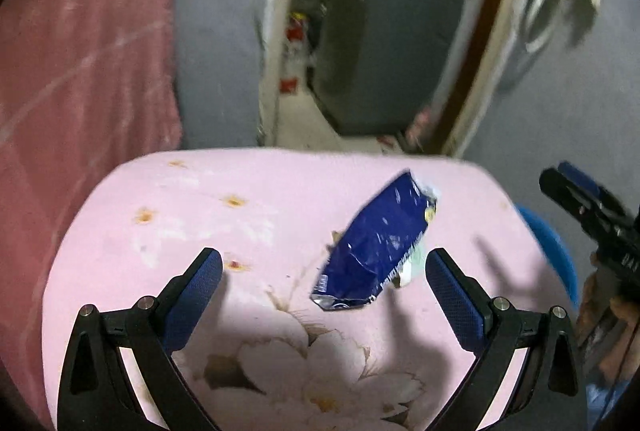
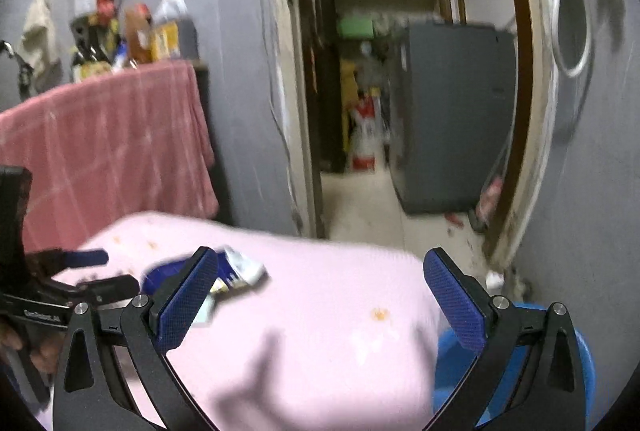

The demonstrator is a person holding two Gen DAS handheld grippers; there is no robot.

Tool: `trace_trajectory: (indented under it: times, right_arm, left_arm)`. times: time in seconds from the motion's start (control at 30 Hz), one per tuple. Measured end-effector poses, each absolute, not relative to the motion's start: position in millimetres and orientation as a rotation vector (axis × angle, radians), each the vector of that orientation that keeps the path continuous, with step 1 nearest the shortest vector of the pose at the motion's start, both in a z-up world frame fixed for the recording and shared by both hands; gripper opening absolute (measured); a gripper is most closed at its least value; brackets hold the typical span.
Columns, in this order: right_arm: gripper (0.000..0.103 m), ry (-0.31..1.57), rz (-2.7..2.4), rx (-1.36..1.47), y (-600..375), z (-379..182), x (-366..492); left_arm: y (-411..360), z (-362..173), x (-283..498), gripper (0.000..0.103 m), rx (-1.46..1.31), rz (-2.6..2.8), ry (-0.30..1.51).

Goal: Collect trash
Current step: 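Grasp the blue chip bag with the left tool while the right tool grasps the white paper packet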

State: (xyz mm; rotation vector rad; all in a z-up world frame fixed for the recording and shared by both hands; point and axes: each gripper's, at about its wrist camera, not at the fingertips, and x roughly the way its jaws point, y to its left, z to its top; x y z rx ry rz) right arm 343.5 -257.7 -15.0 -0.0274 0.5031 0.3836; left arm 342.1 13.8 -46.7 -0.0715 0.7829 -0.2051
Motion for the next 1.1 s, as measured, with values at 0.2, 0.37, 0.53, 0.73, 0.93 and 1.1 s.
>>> trace_trajectory:
  times: [0.2, 0.37, 0.53, 0.73, 0.93, 1.1]
  right_arm:
    - [0.103, 0.585, 0.379, 0.022, -268.2, -22.8, 356.0]
    - [0.103, 0.620, 0.382, 0.023, -266.5, -25.7, 360.9]
    - [0.103, 0.636, 0.386, 0.000, -261.4, -26.7, 362.6]
    - [0.103, 0.647, 0.400, -0.013, -257.0, -29.2, 362.2]
    - [0.103, 0.674, 0.416, -0.032, -249.2, -33.7, 362.9]
    - [0.103, 0.696, 0.440, -0.028, -241.4, -35.6, 362.9]
  left_arm:
    - [-7.5, -57.2, 358.9, 0.100, 0.032, -0.239, 0.845]
    - [-19.1, -59.9, 363.4, 0.099, 0.097, -0.273, 0.833]
    - [-17.3, -65.3, 365.5, 0.073, 0.095, -0.308, 0.860]
    - [-9.5, -58.5, 362.8, 0.052, 0.048, -0.330, 0.836]
    - [5.8, -55.7, 367.6, 0.042, -0.046, -0.335, 0.859]
    - [26.6, -53.9, 369.6, 0.040, -0.170, -0.285, 0.886]
